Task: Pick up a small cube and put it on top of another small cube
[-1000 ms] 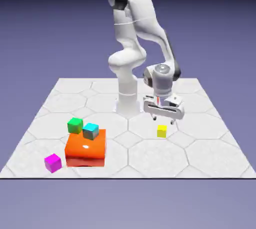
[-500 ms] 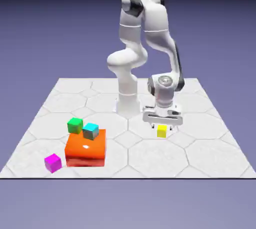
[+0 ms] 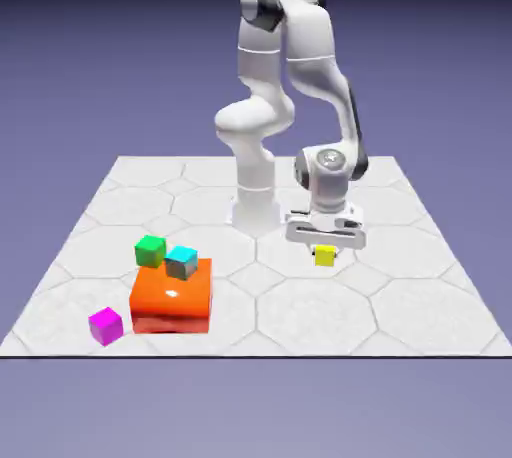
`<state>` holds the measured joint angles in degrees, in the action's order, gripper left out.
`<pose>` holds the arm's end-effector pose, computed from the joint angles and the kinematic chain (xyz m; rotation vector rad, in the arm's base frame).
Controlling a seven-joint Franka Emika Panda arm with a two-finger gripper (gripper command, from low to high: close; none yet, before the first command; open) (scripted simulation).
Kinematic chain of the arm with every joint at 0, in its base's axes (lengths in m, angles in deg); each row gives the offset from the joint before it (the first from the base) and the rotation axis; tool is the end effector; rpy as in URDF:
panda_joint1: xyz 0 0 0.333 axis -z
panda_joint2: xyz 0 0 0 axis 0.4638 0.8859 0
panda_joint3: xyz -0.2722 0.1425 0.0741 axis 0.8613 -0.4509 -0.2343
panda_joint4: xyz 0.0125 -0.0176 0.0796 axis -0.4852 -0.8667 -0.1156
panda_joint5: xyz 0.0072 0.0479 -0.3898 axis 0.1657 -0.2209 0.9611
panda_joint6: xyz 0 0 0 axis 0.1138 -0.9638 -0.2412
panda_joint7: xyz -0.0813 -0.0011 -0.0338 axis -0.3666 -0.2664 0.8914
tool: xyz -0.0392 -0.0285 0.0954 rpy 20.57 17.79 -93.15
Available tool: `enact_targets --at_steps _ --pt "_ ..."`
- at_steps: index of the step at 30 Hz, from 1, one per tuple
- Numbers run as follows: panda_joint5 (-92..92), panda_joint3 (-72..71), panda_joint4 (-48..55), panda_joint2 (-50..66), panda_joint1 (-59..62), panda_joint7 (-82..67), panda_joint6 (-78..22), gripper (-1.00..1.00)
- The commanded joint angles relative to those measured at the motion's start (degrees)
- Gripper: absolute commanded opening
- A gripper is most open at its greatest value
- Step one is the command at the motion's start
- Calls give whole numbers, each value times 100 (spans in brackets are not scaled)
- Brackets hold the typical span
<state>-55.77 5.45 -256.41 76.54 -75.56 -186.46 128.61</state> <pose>0.2669 0.1724 0.1736 -1.4155 -2.6300 0.0761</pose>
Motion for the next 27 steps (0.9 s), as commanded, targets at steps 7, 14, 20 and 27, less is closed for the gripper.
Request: enact_targets --at_steps 7,14,20,27 --pt "898 1027 145 -588 -402 -58 -677 -100" --pt "1982 2058 985 -918 167 -1803 -1741 -100" --pt "2912 2942 1706 -1202 655 -3298 -2654 -100" --pt "3996 3973 2546 -1532 1225 -5042 -3718 -100"
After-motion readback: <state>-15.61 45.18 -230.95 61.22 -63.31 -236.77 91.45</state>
